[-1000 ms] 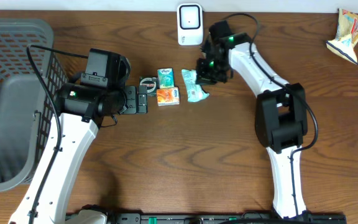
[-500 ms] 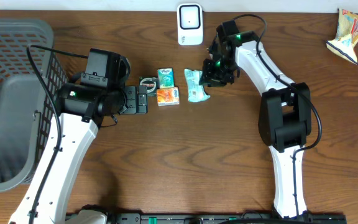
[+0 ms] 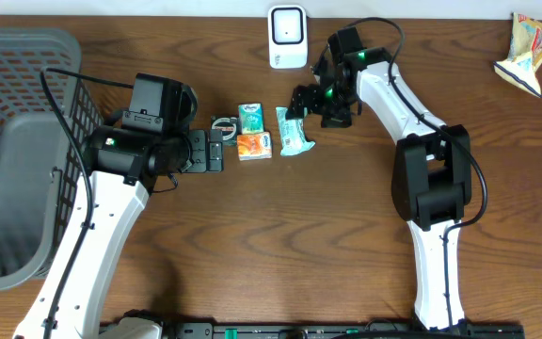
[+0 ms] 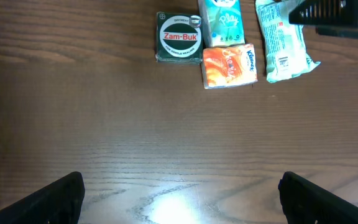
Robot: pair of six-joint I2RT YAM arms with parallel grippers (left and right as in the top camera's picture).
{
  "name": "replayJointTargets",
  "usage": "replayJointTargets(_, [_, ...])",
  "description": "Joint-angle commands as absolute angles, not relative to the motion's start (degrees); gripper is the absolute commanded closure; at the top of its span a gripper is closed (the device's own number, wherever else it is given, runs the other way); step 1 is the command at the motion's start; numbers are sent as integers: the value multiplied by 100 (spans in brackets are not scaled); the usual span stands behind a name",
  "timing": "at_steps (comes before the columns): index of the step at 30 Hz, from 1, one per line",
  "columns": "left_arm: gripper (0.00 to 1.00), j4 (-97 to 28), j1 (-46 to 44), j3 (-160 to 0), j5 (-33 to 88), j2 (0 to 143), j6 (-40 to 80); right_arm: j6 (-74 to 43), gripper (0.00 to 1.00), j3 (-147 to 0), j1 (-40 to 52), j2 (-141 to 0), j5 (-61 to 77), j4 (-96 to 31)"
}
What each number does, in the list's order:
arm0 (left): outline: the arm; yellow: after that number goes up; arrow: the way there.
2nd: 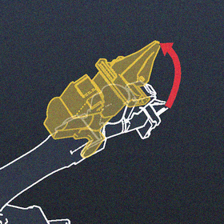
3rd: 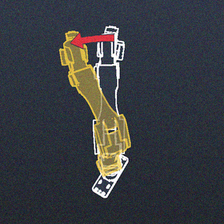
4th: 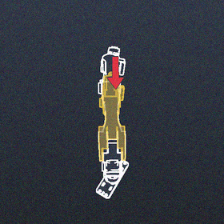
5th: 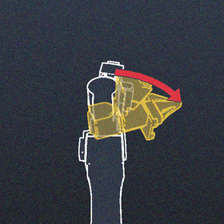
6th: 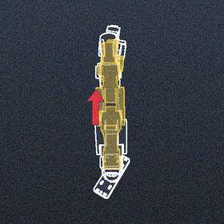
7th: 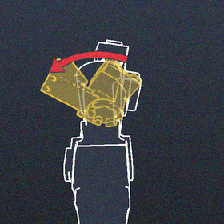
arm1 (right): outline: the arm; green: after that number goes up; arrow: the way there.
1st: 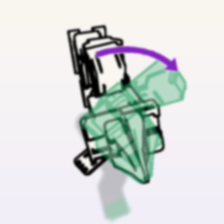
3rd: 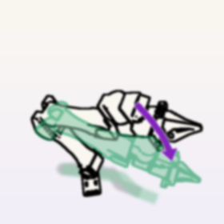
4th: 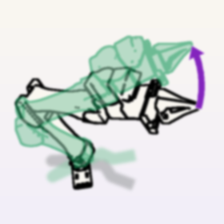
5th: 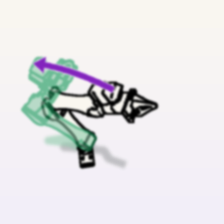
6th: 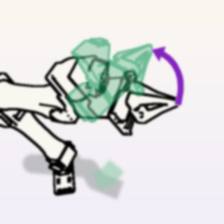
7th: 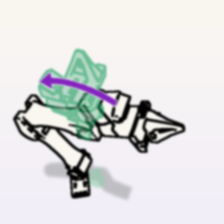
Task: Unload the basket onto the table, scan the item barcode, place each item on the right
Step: 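Raise the right gripper away from the wipes package, then regrasp the mint-green wipes package with the right gripper and lift it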
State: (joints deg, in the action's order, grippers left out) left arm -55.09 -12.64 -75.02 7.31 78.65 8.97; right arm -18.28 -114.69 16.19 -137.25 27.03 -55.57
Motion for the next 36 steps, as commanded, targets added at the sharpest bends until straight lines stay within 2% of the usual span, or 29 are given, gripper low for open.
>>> replayJointTargets(1, [2, -5509, -1258, -7566, 698, 7828, 862, -1793, 1, -11456, 1658, -13513, 2528, -5363])
replayJointTargets(6, [2, -5509, -1258, -7566, 701, 7828, 862, -1793, 4, -11008, 1900, -13513, 2497, -4792])
replayJointTargets(7, [2, -5509, -1258, -7566, 701, 7828, 862, -1793, 7, -10916, 1946, -13513, 2497, -4668])
replayJointTargets(8, [2, -5509, -1258, -7566, 701, 7828, 862, -1798, 16, -10685, 2045, -13513, 2499, -4375])
replayJointTargets(10, [2, -5509, -1258, -7566, 701, 7828, 862, -1874, 23, -10527, 2119, -13513, 2499, -4180])
replayJointTargets(13, [2, -5509, -1258, -7566, 701, 7828, 862, -1933, 46, -10335, 2222, -13513, 2499, -3933])
replayJointTargets(15, [2, -5509, -1258, -7566, 701, 7828, 862, -1929, 66, -10322, 2257, -13513, 2497, -3920])
replayJointTargets(16, [2, -5509, -1258, -7566, 701, 7828, 862, -1927, 82, -10322, 2261, -13513, 2495, -3924])
replayJointTargets(17, [2, -5509, -1258, -7566, 701, 7828, 862, -1927, 93, -10324, 2259, -13513, 2497, -3924])
replayJointTargets(18, [2, -5509, -1258, -7566, 701, 7828, 862, -1931, 99, -10331, 2252, -13511, 2504, -3927])
replayJointTargets(26, [2, -5509, -1258, -7566, 701, 7828, 862, -1951, 99, -10427, 1848, -13312, 3321, -3962])
replayJointTargets(36, [2, -5509, -1258, -7566, 701, 7828, 862, -1949, 99, -10427, 1135, -12064, 4418, -3874])
